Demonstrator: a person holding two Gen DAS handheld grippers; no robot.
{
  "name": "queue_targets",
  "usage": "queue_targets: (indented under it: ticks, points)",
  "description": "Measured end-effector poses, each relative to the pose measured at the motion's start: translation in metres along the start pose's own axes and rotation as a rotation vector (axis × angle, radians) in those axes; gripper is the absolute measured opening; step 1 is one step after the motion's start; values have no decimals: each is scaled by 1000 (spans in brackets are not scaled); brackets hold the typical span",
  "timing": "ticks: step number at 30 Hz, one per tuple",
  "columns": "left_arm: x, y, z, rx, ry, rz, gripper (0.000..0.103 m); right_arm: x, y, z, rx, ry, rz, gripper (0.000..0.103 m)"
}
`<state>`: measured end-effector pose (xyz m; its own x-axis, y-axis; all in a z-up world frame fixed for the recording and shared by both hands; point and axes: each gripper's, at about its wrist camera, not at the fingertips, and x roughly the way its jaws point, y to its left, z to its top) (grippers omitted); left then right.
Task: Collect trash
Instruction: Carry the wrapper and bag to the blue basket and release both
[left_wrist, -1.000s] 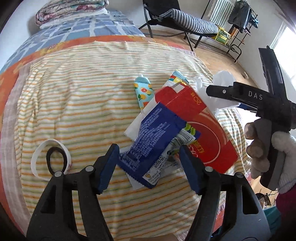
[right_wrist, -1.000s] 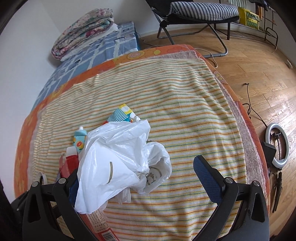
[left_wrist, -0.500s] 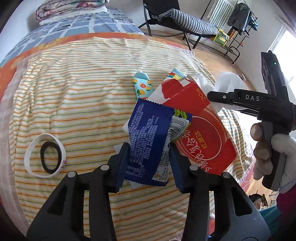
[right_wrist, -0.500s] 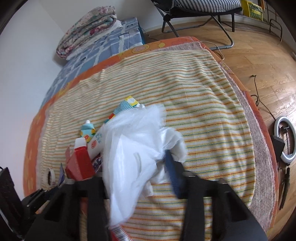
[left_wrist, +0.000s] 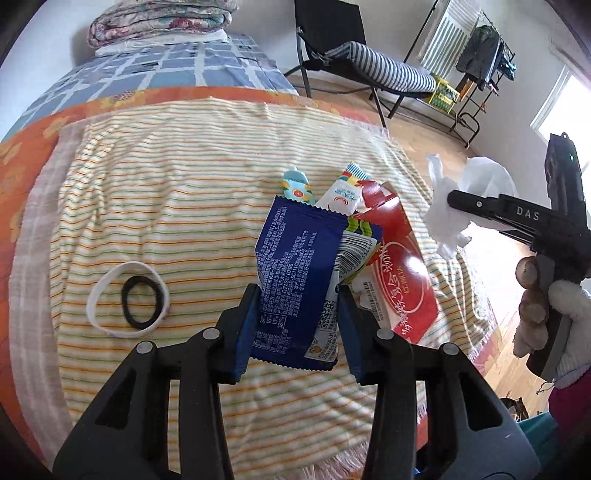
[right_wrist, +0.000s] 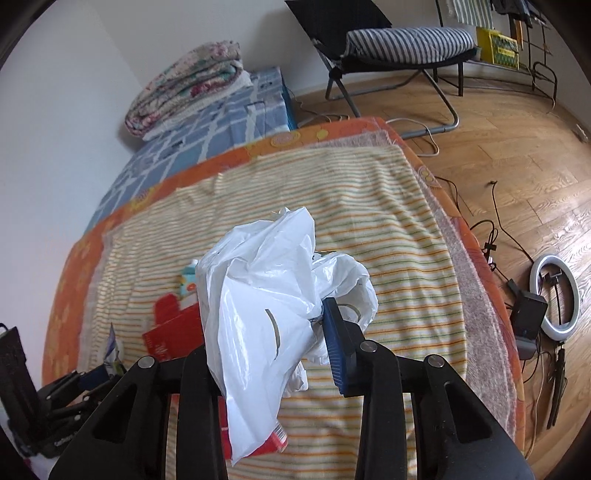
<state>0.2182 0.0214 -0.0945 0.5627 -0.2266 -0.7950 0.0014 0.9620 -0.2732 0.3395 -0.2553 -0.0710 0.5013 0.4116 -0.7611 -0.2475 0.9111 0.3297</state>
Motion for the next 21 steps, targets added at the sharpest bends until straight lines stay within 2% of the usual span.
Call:
queue_targets:
  ticks: [13,21]
  points:
    - [-68,10,-27,2,-58,24,42,-63,34,-29,-117,-66,47,32]
    - [-106,10,-53,1,-87,34,42,-95,63,-83,-208,-63,113,32]
